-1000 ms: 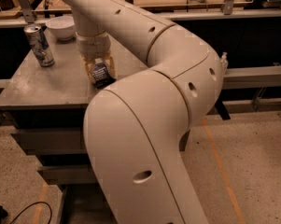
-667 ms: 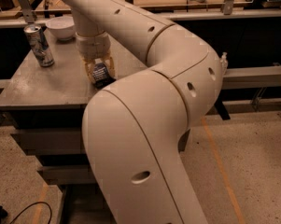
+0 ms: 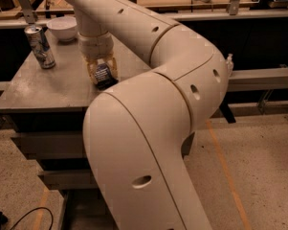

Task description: Place rxbar blueberry into bottom drawer

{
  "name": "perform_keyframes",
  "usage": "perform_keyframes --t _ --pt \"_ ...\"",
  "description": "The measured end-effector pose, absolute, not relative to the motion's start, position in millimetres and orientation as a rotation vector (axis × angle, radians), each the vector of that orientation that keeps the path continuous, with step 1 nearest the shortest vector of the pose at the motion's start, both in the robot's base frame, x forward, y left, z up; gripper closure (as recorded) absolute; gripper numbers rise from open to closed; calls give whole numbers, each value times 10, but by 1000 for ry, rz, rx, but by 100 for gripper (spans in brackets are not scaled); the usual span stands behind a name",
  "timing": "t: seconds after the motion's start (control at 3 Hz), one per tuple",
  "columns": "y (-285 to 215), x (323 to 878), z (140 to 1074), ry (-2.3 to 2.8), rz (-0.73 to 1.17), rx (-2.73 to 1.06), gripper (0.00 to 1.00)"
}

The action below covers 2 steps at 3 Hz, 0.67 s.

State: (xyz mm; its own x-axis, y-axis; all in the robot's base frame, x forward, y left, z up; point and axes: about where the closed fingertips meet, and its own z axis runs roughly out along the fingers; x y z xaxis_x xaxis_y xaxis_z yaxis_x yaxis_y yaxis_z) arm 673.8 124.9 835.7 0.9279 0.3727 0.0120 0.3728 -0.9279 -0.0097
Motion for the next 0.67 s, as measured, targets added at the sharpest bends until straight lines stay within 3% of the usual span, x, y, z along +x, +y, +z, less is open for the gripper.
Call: perform_keyframes --t 0.67 --pt "1479 6159 8550 -466 -41 -3000 100"
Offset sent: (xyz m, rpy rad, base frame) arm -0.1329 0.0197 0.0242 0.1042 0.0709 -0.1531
